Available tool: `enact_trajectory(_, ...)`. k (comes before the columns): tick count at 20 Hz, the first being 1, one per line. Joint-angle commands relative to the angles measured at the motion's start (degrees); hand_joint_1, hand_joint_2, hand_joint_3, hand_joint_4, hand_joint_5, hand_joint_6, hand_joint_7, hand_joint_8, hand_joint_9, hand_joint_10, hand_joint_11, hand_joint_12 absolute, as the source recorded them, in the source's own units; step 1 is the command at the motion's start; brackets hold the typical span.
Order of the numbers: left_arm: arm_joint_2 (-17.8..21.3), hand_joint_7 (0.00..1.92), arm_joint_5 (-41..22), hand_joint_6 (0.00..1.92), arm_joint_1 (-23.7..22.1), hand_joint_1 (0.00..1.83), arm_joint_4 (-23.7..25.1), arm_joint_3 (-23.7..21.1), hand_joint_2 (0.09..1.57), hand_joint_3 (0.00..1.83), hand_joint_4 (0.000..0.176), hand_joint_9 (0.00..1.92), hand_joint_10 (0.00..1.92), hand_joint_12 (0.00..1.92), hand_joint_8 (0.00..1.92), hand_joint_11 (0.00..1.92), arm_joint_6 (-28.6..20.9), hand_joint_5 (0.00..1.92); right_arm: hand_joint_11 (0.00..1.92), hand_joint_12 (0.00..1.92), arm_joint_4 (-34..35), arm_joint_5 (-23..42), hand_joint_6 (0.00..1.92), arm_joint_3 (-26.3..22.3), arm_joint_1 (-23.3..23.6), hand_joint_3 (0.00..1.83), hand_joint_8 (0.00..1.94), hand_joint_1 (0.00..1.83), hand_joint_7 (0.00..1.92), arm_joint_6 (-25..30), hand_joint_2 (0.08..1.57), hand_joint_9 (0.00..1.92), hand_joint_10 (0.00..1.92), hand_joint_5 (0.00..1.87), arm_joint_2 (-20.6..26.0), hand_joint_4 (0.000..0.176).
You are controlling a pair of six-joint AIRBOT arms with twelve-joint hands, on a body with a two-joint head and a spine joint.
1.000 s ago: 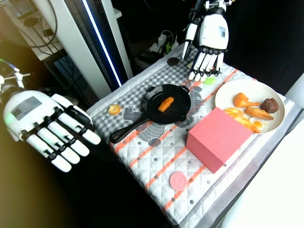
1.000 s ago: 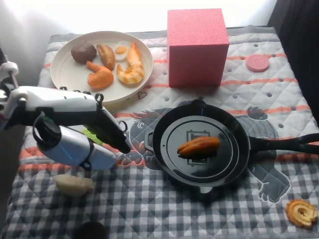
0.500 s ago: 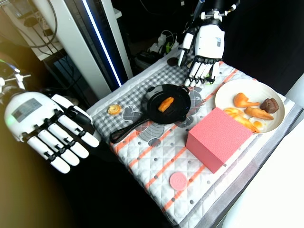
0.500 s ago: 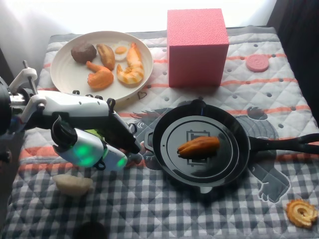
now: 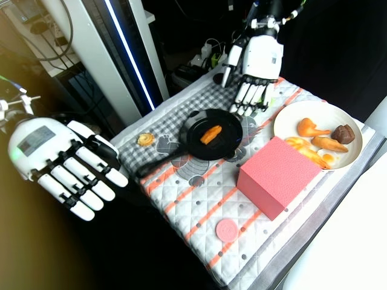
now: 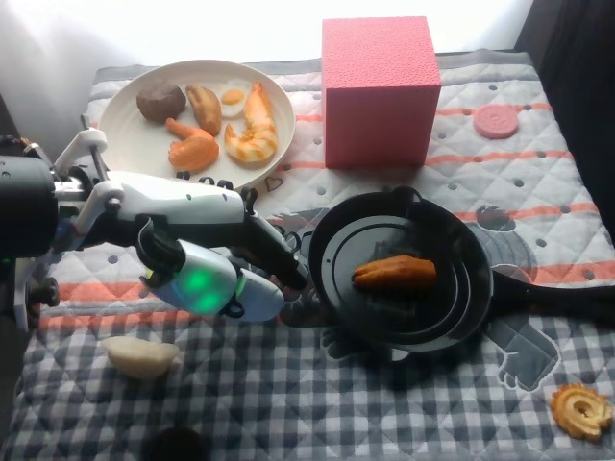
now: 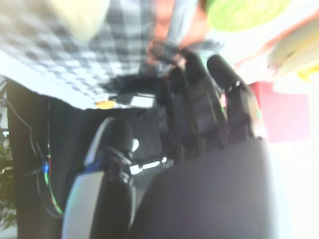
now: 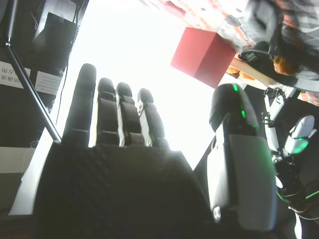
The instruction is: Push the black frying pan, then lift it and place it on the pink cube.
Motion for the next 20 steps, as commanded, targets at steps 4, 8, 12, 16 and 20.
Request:
enact_trajectory(4, -1.94, 0.54, -1.28, 0.02, -0.89, 0.32, -1.61, 0.95, 1.37, 0.00, 0.000, 0.50, 0.03, 1.13, 0.02, 0.00, -0.02, 0.60, 0.00, 0.34, 0.50, 7.11, 0.00, 0.40, 0.17, 0.00, 0.00, 0.47, 0.00, 0.41, 1.23, 0.00, 0.00, 0.00, 0.08, 0.034)
enact_trajectory(8, -3.43, 0.50, -2.73, 0.00, -0.94, 0.33, -1.50, 1.53, 1.36, 0.00, 0.000, 0.45, 0.02, 1.02, 0.01, 0.00, -0.05, 0.54, 0.00, 0.38, 0.50, 7.11, 0.00, 0.40, 0.17, 0.00, 0.00, 0.45, 0.00, 0.42, 1.23, 0.00, 0.00, 0.00, 0.06, 0.049)
enact_trajectory(12, -4.46, 0.53, -4.25, 0.02, -1.29, 0.32, -1.73, 1.80, 1.36, 0.00, 0.000, 0.49, 0.04, 1.19, 0.01, 0.00, -0.06, 0.59, 0.00, 0.53, 0.50, 7.11, 0.00, 0.39, 0.17, 0.00, 0.00, 0.45, 0.00, 0.42, 1.23, 0.00, 0.00, 0.00, 0.00, 0.062)
enact_trajectory(16, -6.02, 0.56, -6.05, 0.03, -1.89, 0.53, -1.81, 2.31, 1.30, 0.00, 0.000, 0.49, 0.03, 1.05, 0.01, 0.00, -0.04, 0.63, 0.00, 0.43, 0.50, 7.12, 0.00, 0.39, 0.17, 0.00, 0.00, 0.44, 0.00, 0.42, 1.23, 0.00, 0.00, 0.00, -0.08, 0.057)
enact_trajectory(20, -7.55, 0.43, -7.36, 0.00, -2.49, 0.36, -2.78, 2.79, 1.35, 0.01, 0.000, 0.47, 0.01, 0.98, 0.00, 0.00, 1.03, 0.57, 0.00, 0.42, 0.50, 7.12, 0.00, 0.41, 0.18, 0.00, 0.00, 0.42, 0.00, 0.42, 1.22, 0.00, 0.00, 0.00, -0.08, 0.053)
